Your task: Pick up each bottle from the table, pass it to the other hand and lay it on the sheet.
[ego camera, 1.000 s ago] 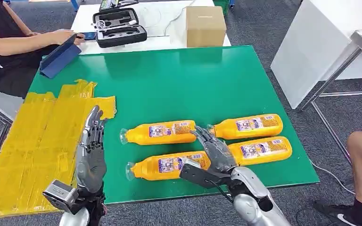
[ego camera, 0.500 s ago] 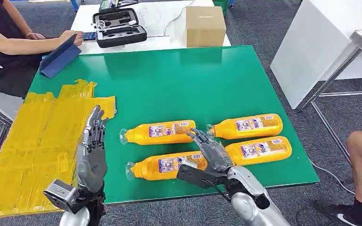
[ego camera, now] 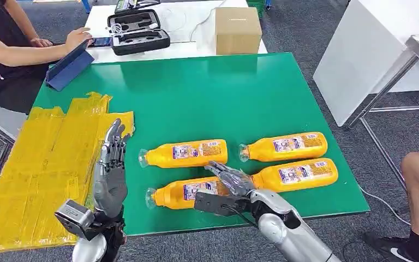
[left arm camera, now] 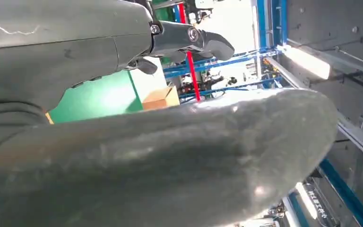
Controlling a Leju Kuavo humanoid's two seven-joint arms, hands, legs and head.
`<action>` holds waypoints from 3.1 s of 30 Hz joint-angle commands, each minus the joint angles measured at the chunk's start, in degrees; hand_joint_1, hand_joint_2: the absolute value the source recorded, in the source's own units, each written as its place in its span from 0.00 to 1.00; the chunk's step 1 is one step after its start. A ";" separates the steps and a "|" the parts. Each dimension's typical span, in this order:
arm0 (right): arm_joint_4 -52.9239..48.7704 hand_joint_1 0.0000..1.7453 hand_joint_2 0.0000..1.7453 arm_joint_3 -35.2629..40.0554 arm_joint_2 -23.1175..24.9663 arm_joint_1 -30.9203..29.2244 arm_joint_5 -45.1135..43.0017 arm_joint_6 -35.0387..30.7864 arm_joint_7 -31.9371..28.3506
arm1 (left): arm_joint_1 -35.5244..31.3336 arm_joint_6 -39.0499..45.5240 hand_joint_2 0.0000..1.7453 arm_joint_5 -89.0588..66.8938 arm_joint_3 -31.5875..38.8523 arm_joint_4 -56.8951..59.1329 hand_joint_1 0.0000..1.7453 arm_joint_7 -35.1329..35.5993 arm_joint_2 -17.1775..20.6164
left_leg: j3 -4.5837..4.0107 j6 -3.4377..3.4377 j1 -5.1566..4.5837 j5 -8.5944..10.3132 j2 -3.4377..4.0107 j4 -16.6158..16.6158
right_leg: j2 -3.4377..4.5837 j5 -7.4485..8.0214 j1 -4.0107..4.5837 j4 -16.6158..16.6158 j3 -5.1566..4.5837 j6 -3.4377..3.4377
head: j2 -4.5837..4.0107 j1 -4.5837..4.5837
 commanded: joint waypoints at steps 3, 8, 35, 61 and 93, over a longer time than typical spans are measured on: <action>8.80 0.00 1.00 8.52 -2.33 -6.77 -2.52 2.16 1.21 | -3.03 0.51 0.00 1.17 -1.16 5.75 0.00 0.02 1.70 | 0.19 -0.03 0.00 -0.04 0.05 -0.05 | 0.01 -0.02 0.01 -0.06 0.18 -0.06 | 0.00 -0.02; 9.53 0.00 1.00 10.76 -3.61 -7.95 -2.39 3.21 1.78 | -3.33 0.72 0.00 1.46 -1.42 6.10 0.00 -0.03 1.80 | 0.19 -0.03 0.01 -0.03 0.00 -0.05 | -0.05 -0.03 0.02 -0.06 0.19 -0.05 | 0.00 -0.02; 12.79 1.00 1.00 16.78 -4.79 -11.87 -4.51 4.01 1.59 | -4.51 2.10 0.00 4.49 -1.81 7.16 0.00 0.27 2.15 | 0.31 -0.04 0.03 -0.03 -0.01 -0.05 | -0.06 -0.02 0.05 -0.09 0.30 -0.06 | 0.00 -0.02; -12.09 1.00 1.00 -2.36 2.60 7.71 -7.45 -15.45 -10.03 | 3.97 -8.06 1.00 44.34 9.76 8.71 0.00 16.14 1.91 | 0.35 -0.12 0.04 -0.21 0.08 -0.02 | 0.07 -0.17 0.06 -0.03 0.33 -0.11 | 0.00 0.02; -2.04 1.00 1.00 4.73 7.78 -4.45 -8.37 -8.66 -9.17 | 0.38 -24.92 1.00 37.02 2.59 10.31 0.00 15.20 2.30 | 0.23 -0.09 0.02 -0.12 0.15 -0.02 | 0.16 -0.05 0.04 -0.02 0.19 -0.07 | 0.00 -0.02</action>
